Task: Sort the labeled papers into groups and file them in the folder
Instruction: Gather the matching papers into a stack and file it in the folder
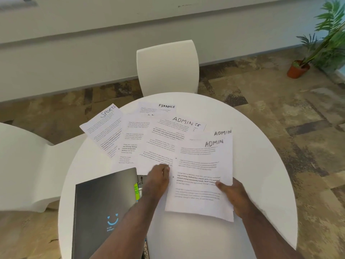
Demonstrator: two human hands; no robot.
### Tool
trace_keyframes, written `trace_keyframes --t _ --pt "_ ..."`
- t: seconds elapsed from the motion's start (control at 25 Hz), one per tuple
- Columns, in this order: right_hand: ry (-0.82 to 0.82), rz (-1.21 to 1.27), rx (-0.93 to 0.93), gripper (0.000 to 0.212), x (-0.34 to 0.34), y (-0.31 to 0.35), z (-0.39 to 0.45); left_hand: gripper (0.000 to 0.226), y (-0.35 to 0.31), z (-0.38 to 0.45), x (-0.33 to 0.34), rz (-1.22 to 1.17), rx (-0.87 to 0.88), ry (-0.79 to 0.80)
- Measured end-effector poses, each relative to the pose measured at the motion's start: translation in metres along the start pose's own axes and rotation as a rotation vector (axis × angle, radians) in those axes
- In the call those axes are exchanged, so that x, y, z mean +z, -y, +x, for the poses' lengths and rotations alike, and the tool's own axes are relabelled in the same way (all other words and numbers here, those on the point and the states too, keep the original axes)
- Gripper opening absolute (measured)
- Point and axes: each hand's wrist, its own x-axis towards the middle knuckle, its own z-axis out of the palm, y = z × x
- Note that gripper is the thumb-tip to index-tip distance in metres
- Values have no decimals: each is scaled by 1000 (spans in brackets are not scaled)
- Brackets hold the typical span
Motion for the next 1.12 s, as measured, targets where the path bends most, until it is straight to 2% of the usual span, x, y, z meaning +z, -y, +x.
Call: trace_keyframes --t 0.04,0.08,0.2,0.24,0.32,0.48,0.56,0.6,0.64,0.76,0.88,0.96,1.08,1.12 --pt "-31 39 -27 34 -8 1 0 31 3 9 -2 117 84 -59" --pt "-53 80 -55 37 -17 3 -1 41 8 19 -3 256 150 -47" --pt "-86 181 -123 86 -46 1 0 78 18 40 -6 618 212 217" --pt "-83 203 -140 93 -52 1 1 86 21 42 -4 671 225 273" --pt "-52 239 -157 93 -59 3 1 90 24 42 3 715 258 311" --pt "-71 293 -146 96 -56 7 -4 79 21 41 6 720 306 285" --pt "-85 304 -132 84 -52 8 -7 67 19 41 2 694 342 245" --pt "-85 319 -118 68 -49 11 -11 60 18 41 0 657 339 238" --pt "-93 331 -112 53 -48 13 -13 55 14 40 -4 599 317 234" --pt "-119 346 -109 25 -48 12 -10 52 7 42 -15 357 216 286" --pt "-140 357 -99 20 -50 7 -5 53 7 48 -23 164 175 399" --pt "-152 344 -98 22 -50 5 -3 47 2 47 -29 97 212 292" --pt "-137 333 -100 23 -42 7 -2 41 -28 31 -33 0 362 -59" --pt "-123 328 -103 23 -38 7 -2 43 -42 22 -31 -12 428 -83"
